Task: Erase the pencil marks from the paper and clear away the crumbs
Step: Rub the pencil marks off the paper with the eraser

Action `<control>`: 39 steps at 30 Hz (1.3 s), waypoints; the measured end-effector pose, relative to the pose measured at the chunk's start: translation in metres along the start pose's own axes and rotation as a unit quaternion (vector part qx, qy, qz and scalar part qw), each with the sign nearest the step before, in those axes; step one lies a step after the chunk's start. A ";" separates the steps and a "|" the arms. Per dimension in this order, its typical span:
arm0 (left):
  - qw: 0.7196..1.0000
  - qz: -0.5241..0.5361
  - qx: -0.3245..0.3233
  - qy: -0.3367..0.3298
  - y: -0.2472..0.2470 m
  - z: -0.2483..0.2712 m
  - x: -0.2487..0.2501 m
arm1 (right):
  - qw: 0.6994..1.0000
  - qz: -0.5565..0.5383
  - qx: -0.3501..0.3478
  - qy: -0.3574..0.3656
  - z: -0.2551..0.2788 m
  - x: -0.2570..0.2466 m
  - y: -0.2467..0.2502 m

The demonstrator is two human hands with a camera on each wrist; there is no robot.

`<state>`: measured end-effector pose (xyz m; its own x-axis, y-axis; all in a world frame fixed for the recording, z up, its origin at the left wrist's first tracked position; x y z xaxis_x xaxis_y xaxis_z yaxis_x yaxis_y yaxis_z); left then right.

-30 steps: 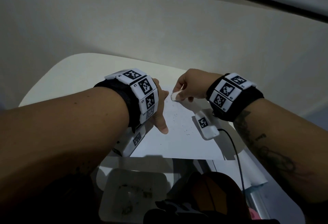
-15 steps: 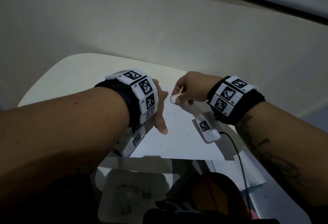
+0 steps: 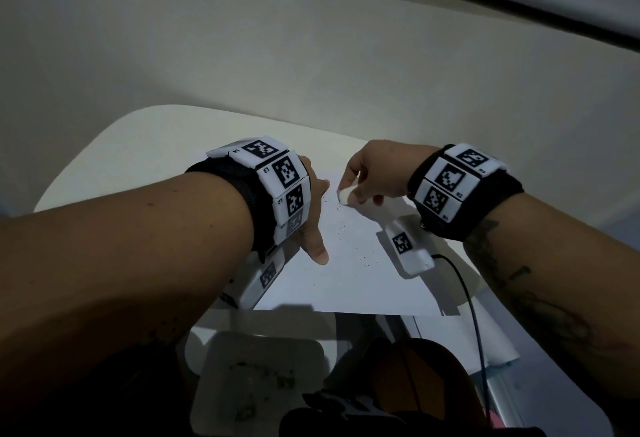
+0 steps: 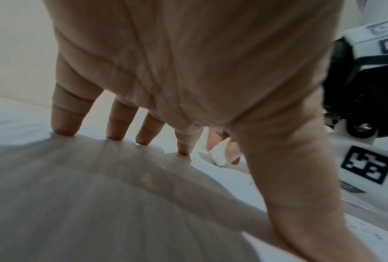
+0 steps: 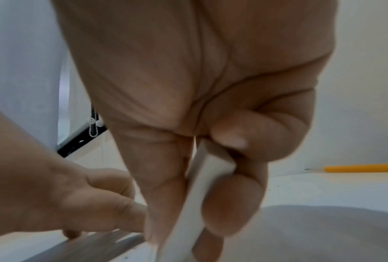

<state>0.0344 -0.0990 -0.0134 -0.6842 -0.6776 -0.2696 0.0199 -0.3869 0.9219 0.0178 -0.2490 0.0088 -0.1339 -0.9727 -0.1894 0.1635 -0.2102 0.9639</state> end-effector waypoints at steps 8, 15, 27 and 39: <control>1.000 0.016 -0.003 -0.004 -0.002 -0.001 -0.003 | 1.000 -0.022 0.015 -0.017 -0.003 0.002 0.006; 1.000 0.015 -0.004 -0.004 -0.003 -0.002 -0.002 | 0.999 -0.040 0.002 -0.007 -0.001 0.004 -0.004; 1.000 0.022 -0.002 -0.003 -0.002 -0.002 -0.003 | 0.996 -0.072 0.047 -0.016 -0.016 0.002 -0.003; 1.000 0.021 -0.005 0.004 -0.002 -0.002 -0.004 | 1.000 -0.009 0.019 -0.017 -0.003 0.005 0.011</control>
<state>0.0389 -0.0969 -0.0144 -0.6761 -0.6989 -0.2334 0.0551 -0.3638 0.9299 0.0216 -0.2565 0.0185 -0.1690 -0.9649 -0.2010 0.1240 -0.2231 0.9669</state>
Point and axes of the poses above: each hand's wrist, its own z-axis away from the middle knuckle, its own y-axis out of the back of the hand, x = y × z, the point moved 1 cm from there along -z, towards the middle knuckle, and after that the axes turned 10 degrees about x, right-handed, at the moved point
